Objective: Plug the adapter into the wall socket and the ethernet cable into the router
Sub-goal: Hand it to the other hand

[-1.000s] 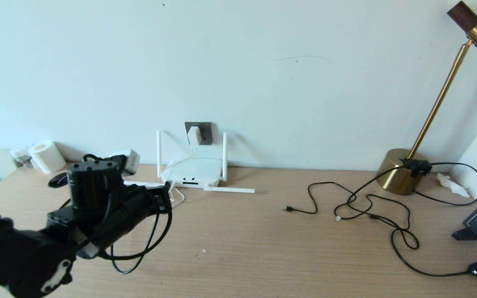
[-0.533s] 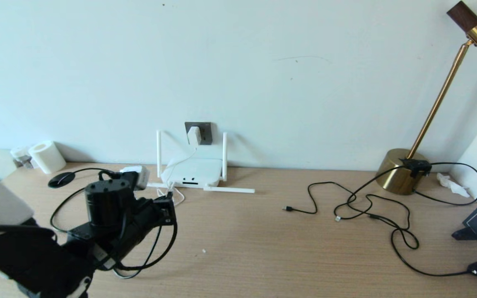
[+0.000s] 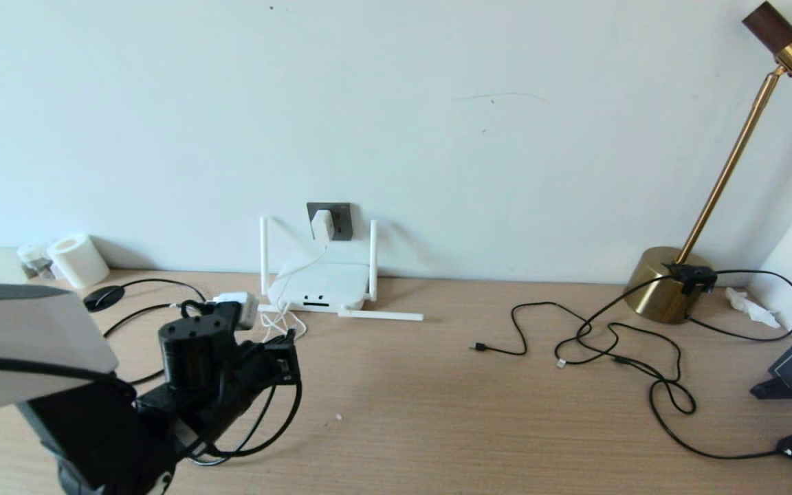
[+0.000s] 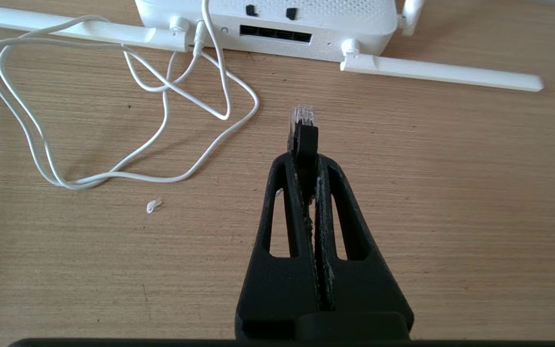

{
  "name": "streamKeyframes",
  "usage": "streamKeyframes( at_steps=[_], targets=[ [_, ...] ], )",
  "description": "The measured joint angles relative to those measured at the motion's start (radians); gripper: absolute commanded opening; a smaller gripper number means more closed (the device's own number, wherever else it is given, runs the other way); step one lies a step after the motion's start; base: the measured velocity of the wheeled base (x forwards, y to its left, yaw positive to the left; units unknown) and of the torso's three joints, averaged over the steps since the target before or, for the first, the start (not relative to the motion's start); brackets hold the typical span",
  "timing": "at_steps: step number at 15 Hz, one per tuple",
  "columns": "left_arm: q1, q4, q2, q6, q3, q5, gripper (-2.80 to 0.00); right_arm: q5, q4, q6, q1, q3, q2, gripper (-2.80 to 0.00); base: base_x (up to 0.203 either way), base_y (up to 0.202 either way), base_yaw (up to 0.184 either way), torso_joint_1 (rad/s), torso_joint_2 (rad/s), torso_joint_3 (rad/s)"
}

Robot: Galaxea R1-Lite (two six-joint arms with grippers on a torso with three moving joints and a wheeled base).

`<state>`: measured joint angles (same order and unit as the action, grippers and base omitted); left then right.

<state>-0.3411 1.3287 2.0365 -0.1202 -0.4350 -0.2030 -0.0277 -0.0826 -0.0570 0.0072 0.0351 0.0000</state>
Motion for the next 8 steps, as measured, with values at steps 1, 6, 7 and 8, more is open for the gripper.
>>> streamKeyframes(
  at_steps=[1, 6, 7, 8],
  targets=[
    [0.002, 0.000, 0.011, 0.003, -0.009, -0.001, -2.80, -0.001, 0.000, 0.000, 0.000, 0.000, 0.000, -2.80, 0.000, 0.000, 0.000, 0.000, 0.00, 0.000],
    [0.007, 0.002, 0.084, 0.032, -0.051, -0.009, -2.80, -0.001, 0.000, -0.001, 0.000, 0.000, 0.000, -2.80, 0.000, 0.000, 0.000, 0.000, 0.00, 0.000],
    [0.007, 0.002, 0.100, 0.030, -0.066, -0.009, -2.80, 0.000, 0.000, -0.001, 0.000, 0.000, 0.000, -2.80, 0.000, 0.000, 0.000, 0.000, 0.00, 0.000],
    [0.007, 0.003, 0.119, 0.029, -0.085, -0.008, -2.80, 0.000, 0.000, 0.000, 0.000, 0.000, 0.000, -2.80, 0.000, 0.000, 0.000, 0.000, 0.00, 0.000]
  ],
)
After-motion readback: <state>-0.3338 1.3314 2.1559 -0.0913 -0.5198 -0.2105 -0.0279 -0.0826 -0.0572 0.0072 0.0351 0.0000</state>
